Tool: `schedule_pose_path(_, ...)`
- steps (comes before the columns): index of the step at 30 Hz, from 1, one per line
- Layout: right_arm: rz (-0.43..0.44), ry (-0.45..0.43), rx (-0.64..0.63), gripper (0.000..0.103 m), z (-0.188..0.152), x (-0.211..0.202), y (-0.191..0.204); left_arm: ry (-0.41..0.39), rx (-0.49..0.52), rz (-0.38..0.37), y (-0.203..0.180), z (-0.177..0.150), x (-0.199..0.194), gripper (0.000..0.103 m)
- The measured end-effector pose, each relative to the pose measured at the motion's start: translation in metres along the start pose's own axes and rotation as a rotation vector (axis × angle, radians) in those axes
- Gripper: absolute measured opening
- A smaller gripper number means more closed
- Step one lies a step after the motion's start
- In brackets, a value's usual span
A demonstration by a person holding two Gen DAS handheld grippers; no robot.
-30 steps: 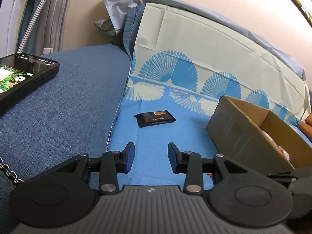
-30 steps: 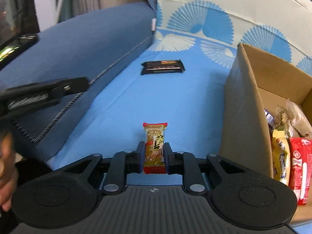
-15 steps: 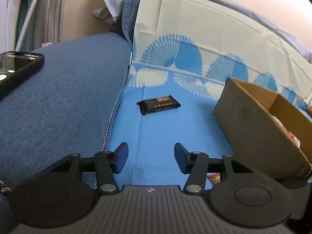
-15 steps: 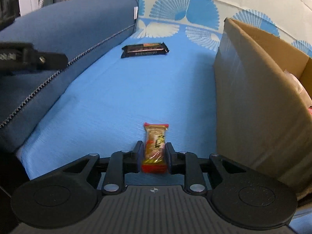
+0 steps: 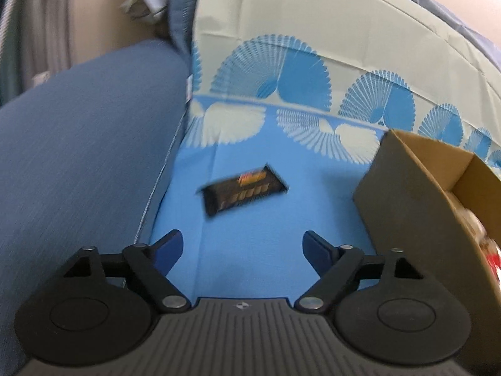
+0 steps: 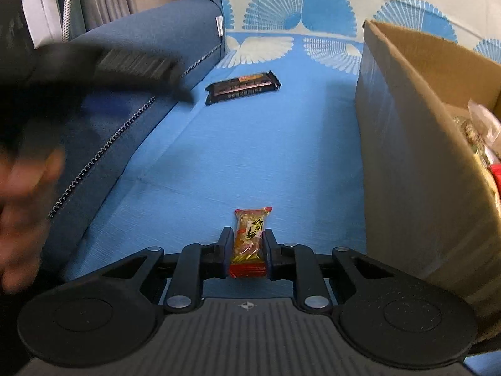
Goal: Organize snacks
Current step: 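Grasp the dark chocolate bar with the left gripper while the right gripper holds the candy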
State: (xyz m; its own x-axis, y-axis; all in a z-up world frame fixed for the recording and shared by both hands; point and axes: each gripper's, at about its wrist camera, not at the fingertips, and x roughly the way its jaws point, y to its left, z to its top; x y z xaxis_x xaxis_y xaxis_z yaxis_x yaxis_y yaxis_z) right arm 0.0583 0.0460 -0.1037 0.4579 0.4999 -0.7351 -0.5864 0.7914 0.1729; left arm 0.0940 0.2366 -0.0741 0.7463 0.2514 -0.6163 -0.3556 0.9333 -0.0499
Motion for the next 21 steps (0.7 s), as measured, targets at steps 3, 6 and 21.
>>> schedule_pose_path(3, 0.009, 0.033, 0.002, 0.021, -0.002, 0.004, -0.001, 0.009, 0.054, 0.024, -0.007, 0.021, 0.039, 0.102)
schedule_pose_path(6, 0.017, 0.044, 0.004, 0.021, -0.001, 0.005, -0.001, 0.086, 0.157, 0.061, -0.013, 0.031, 0.086, 0.102)
schedule_pose_path(21, 0.035, 0.055, 0.011, 0.021, 0.005, 0.012, -0.007, 0.194, 0.279, -0.002, -0.026, 0.031, 0.143, 0.045)
